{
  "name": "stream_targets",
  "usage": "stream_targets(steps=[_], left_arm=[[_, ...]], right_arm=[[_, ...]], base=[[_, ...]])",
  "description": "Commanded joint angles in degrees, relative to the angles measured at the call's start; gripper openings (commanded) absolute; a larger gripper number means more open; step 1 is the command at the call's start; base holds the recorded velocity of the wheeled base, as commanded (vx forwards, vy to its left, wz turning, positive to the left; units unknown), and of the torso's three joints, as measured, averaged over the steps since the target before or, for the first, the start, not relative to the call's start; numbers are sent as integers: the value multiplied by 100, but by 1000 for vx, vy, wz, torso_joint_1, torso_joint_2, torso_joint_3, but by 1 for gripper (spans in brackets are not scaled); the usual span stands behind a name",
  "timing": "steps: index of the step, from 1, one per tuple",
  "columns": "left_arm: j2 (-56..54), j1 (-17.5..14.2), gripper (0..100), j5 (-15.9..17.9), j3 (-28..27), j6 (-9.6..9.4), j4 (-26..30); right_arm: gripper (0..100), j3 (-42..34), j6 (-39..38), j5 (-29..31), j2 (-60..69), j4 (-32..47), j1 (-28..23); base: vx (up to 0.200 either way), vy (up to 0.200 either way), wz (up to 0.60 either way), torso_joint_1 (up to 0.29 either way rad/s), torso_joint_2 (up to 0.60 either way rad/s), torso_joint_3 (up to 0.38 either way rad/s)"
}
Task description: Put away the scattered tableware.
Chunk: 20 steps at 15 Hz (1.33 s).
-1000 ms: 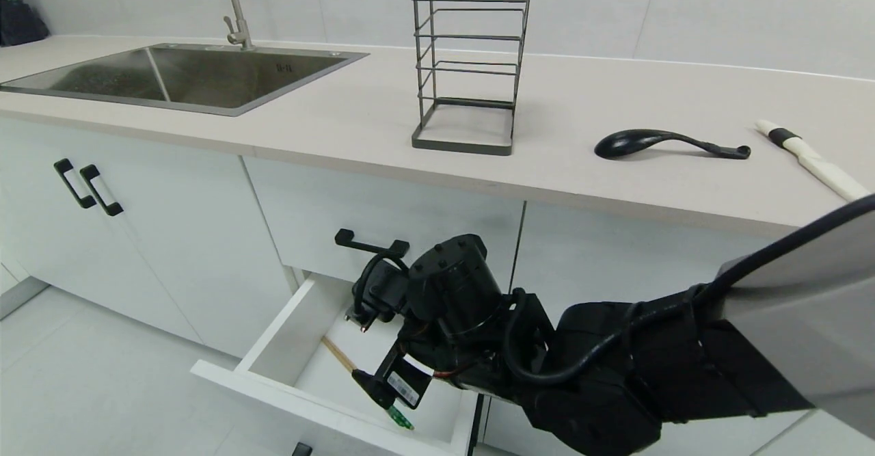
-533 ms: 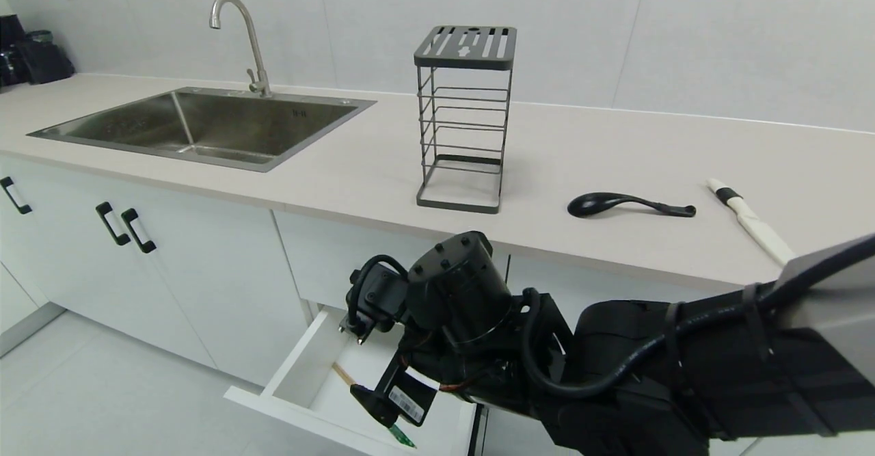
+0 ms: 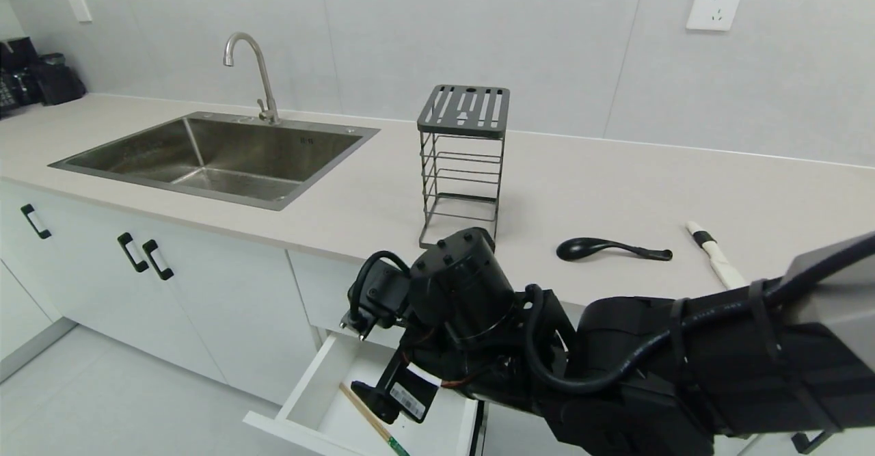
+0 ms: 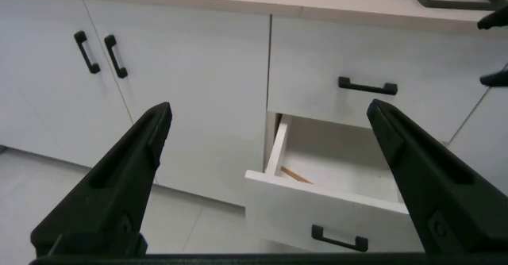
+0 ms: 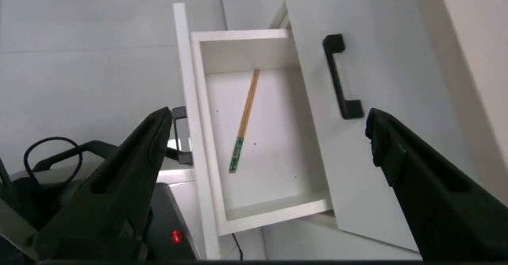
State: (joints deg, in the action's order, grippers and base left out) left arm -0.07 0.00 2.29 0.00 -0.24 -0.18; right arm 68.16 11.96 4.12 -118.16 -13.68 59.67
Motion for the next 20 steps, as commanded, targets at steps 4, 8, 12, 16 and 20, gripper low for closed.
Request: stream_targets(steps=[4,8,12,16,20], left_arm=[[7,0,100,-1,0,-2,1],[7,0,100,-1,0,-2,1],[7,0,100,-1,0,-2,1],[7,0,100,-1,0,-2,1],[7,0,100,-1,0,-2,1]], right_arm=[[100,5,8,-17,-31,339,18],[100,-4,-36,-78,-23,691,-87],[100,101,-36,-623,109,1289,-193],[100,-31,-308,-1080,575,1456,-685],[100,-1296,-484,-1089,1322,1051,-1107]], base=[[0,0,0,290,-521,-245],[0,0,0,211,-397,-190],[0,0,0,24,-45,-19],[0,0,0,0,0,0],[0,0,0,0,0,0]])
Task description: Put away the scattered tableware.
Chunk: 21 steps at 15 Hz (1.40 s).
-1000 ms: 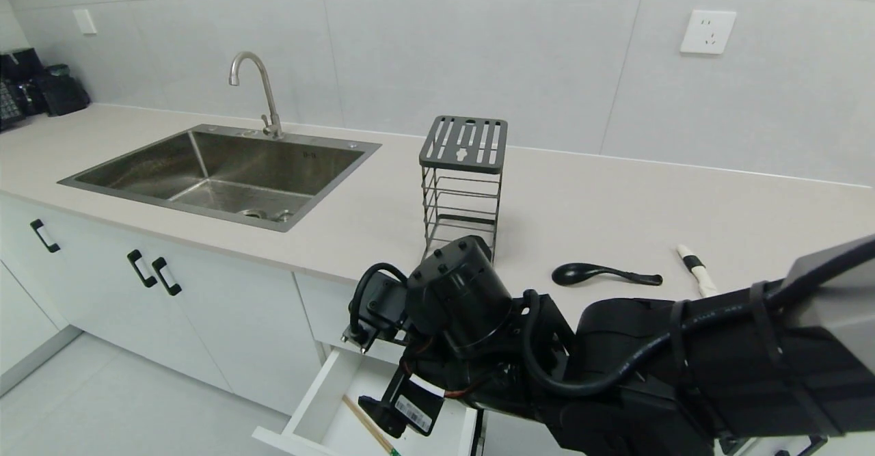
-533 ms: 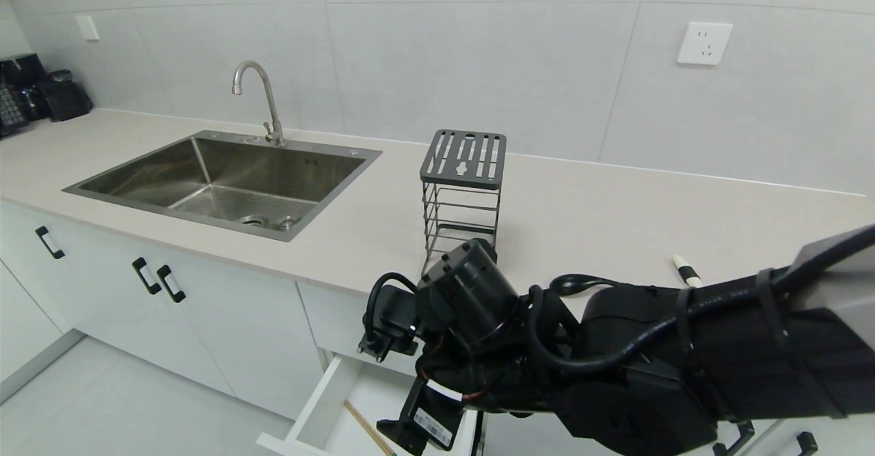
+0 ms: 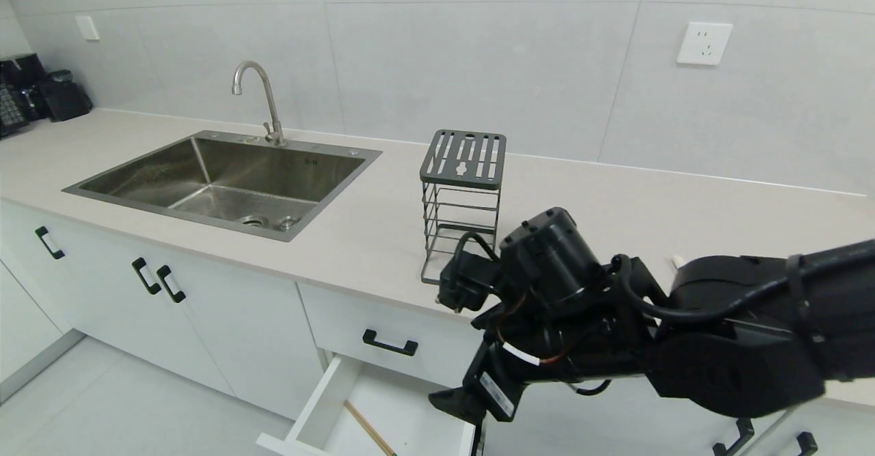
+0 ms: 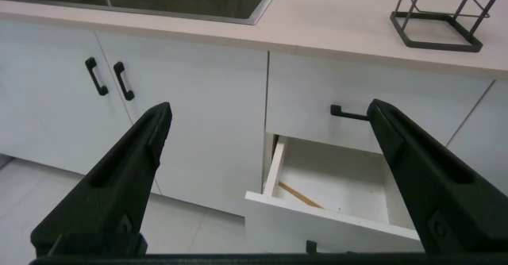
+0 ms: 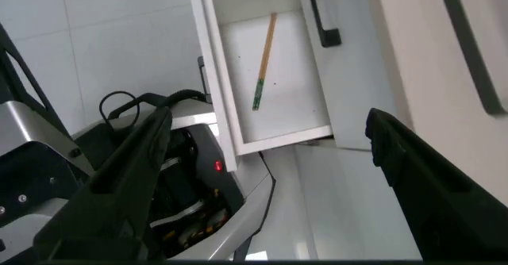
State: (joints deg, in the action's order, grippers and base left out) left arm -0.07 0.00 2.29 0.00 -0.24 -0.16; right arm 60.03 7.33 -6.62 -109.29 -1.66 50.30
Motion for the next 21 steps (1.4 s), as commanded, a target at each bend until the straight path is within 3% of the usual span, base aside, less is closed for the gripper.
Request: stream_targets(steps=[1,4,7,8,12,14,19,21], left_arm=[[7,0,100,-1,0,-2,-2],[7,0,100,-1,0,-2,-2],[7,0,100,-1,0,-2,-2],[7,0,100,-1,0,-2,-2],[7,0,100,-1,0,-2,-2],[7,0,100,-1,0,-2,-2],[7,0,100,-1,0,-2,-2],[7,0,100,-1,0,-2,-2]], right_arm=[[100,-1054,-135,-6,681,-529,-231],[100,-2408,-390,12,1138,-1794,-591],[100,-2601,85,-50,1586,-1838,-1497],[100,-2610,217,-103,1621,-1838,-1690],[100,-2540,1491,-1149,1639,-1838,-3404],[100,-2390,1588,-1702,1358,-1847,-3791],[100,-1828,1737,-2282,584,-1864,-4292],[100,-1494,2414,-2335,136,-1838,-4573]], base=[[0,0,0,0,0,0],[0,0,0,0,0,0],[0,0,0,0,0,0],[0,0,0,0,0,0],[0,0,0,0,0,0],[0,0,0,0,0,0],[0,0,0,0,0,0],[0,0,0,0,0,0]])
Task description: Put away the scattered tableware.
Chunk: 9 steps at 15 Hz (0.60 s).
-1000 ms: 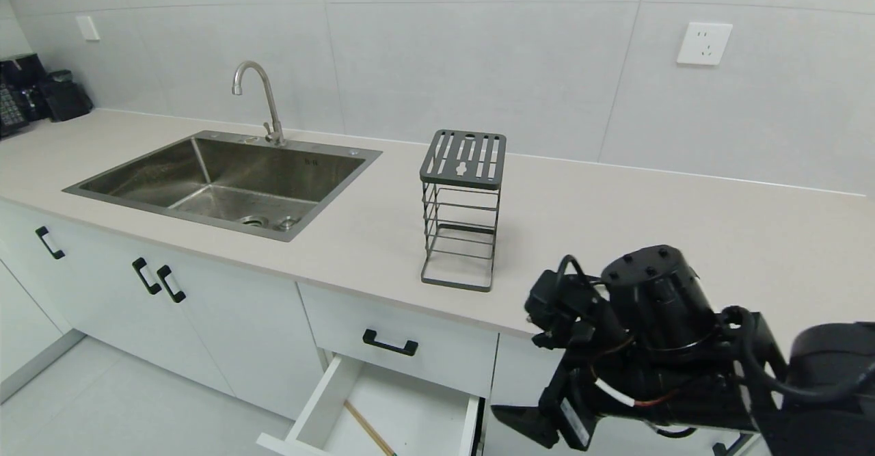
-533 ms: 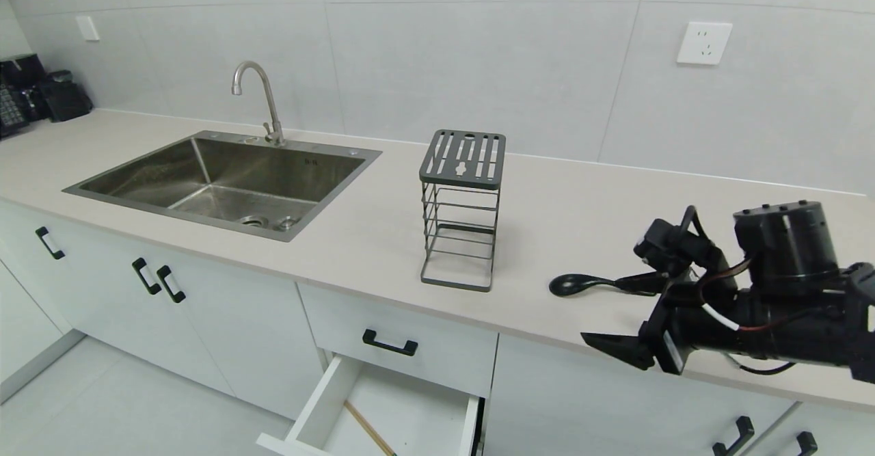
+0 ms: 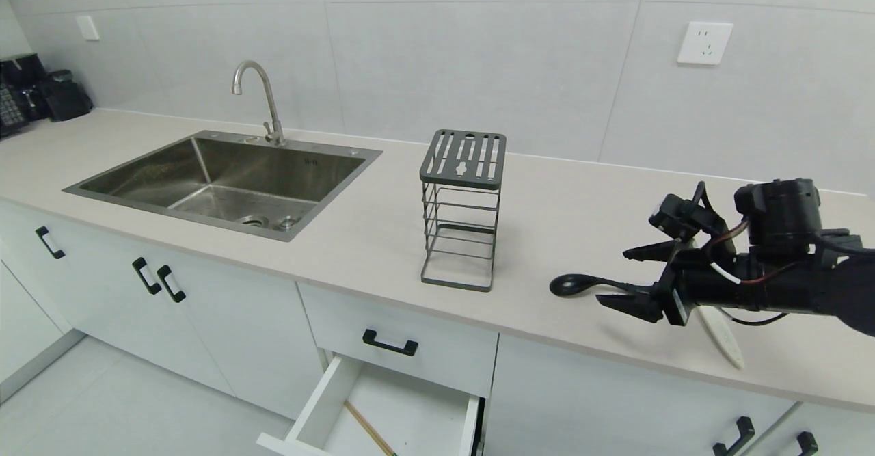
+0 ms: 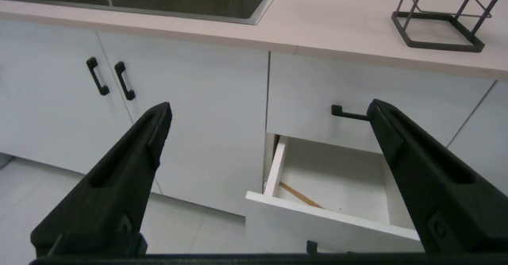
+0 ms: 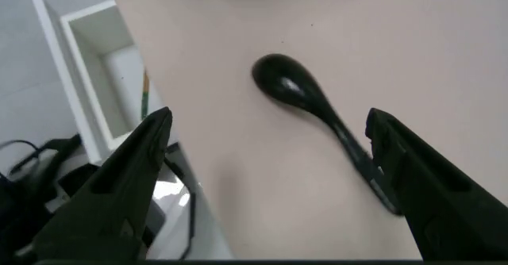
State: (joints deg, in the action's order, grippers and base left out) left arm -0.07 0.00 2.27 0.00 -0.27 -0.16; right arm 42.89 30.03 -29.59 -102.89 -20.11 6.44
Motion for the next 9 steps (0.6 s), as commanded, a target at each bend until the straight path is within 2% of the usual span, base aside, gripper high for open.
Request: stream_targets(steps=[1,4,9], left_arm=[[7,0,100,2,0,0,-2],[7,0,100,2,0,0,-2],[7,0,100,2,0,0,-2]], right_arm=[[100,255,144,-38,-557,8,-222],[100,361,162,-47,-847,-19,-354],[100,730,153,-179,-1559,-124,-292]], base=[[0,0,0,0,0,0],[0,0,0,0,0,0],[0,0,0,0,0,0]])
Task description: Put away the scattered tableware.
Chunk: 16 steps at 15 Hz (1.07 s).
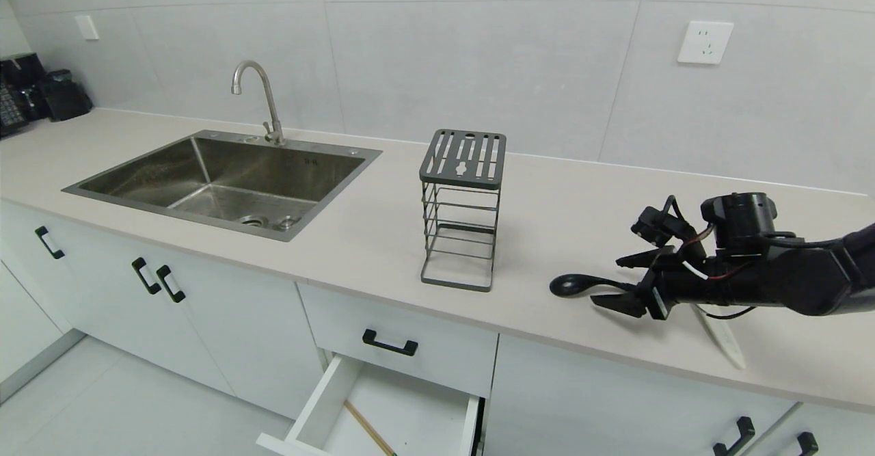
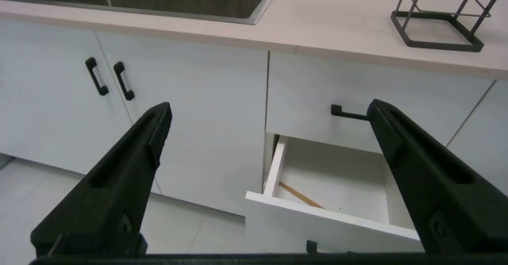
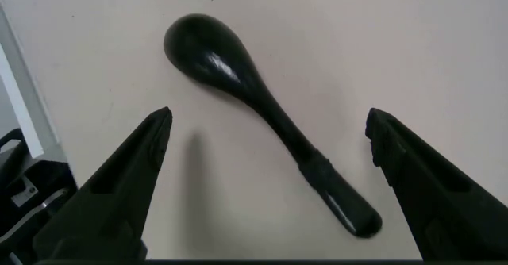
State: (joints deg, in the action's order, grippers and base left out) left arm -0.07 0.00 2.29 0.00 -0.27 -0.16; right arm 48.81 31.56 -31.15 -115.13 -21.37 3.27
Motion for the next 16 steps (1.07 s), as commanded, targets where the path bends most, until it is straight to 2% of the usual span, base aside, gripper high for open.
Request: stream_targets(steps=[1,6,7,16], left_arm=[[7,0,100,-1,0,0,-2],[7,0,100,-1,0,0,-2],[7,0,100,-1,0,0,-2],[7,0,100,-1,0,0,-2]], right_arm=[[100,164,-1,-23,-423,1,25],[100,366,8,-234,-783,1,78],[0,304,8,-252,-827,1,69],[0,217,34,-181,-607,-8,86]], base=[[0,0,0,0,0,0],[0,0,0,0,0,0],[0,0,0,0,0,0],[0,0,0,0,0,0]])
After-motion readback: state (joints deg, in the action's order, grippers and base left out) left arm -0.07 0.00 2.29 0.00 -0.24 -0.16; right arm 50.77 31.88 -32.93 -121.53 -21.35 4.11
